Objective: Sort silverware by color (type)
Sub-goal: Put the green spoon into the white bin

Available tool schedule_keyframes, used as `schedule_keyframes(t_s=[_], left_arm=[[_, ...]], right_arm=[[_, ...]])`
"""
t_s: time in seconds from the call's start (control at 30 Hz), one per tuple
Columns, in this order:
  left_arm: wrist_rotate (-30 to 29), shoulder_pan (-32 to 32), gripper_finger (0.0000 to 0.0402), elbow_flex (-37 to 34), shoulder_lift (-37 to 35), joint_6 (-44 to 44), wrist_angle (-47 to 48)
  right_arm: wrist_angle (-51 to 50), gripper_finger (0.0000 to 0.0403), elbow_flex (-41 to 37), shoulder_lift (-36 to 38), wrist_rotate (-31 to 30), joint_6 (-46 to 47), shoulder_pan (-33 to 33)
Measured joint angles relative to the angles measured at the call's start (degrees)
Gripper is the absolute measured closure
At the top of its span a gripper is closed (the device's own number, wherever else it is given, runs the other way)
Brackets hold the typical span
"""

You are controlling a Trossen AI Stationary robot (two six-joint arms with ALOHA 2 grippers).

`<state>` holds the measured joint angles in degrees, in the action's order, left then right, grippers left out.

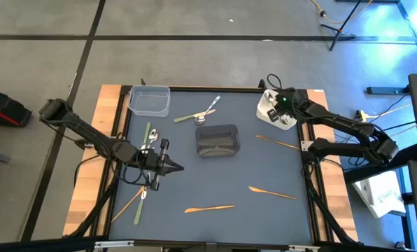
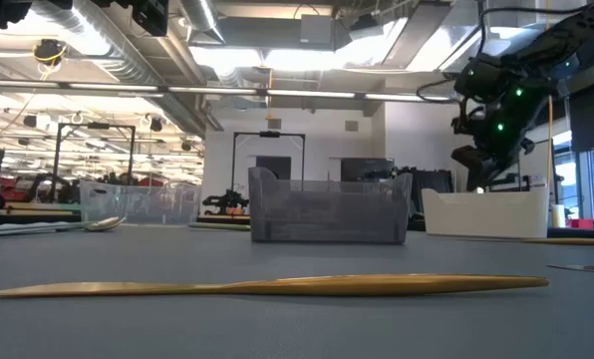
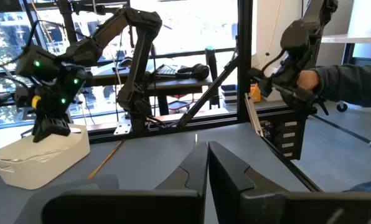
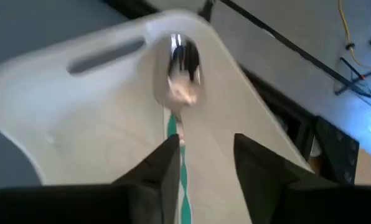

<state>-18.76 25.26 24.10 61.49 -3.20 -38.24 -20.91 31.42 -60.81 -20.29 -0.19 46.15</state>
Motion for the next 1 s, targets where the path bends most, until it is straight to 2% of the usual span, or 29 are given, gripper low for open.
schedule_keyframes(t_s=[0.13, 0.33, 0.4, 0.63, 0.83, 1.0], left_arm=[[-0.2, 0.0, 0.0393, 0.0, 0.0, 0.0, 0.0], [-3.6, 0.0, 0.0393, 0.0, 0.0, -0.1, 0.0], [-5.4, -0.4, 0.0393, 0.0, 0.0, -0.9, 0.0], [-10.2, -6.4, 0.0393, 0.0, 1.1, -1.4, 0.3], [-10.4, -12.6, 0.0393, 0.0, 3.9, -1.7, 0.1], [-10.5, -17.2, 0.0393, 0.0, 4.9, -5.8, 0.0]], right_arm=[[-1.2, 0.0240, 3.4, 2.2, 2.7, -0.3, -0.1], [0.3, 0.0235, 4.5, 7.3, 13.9, -0.3, -0.6], [1.7, 0.0235, 4.2, 8.6, 15.4, -1.4, -2.4], [10.2, 0.0235, 2.7, 8.6, 16.3, -3.3, -12.7], [13.3, 0.0235, 2.6, 5.8, 15.9, -3.3, -21.5], [16.2, 0.0235, 2.6, 2.6, 13.2, -3.3, -26.7]])
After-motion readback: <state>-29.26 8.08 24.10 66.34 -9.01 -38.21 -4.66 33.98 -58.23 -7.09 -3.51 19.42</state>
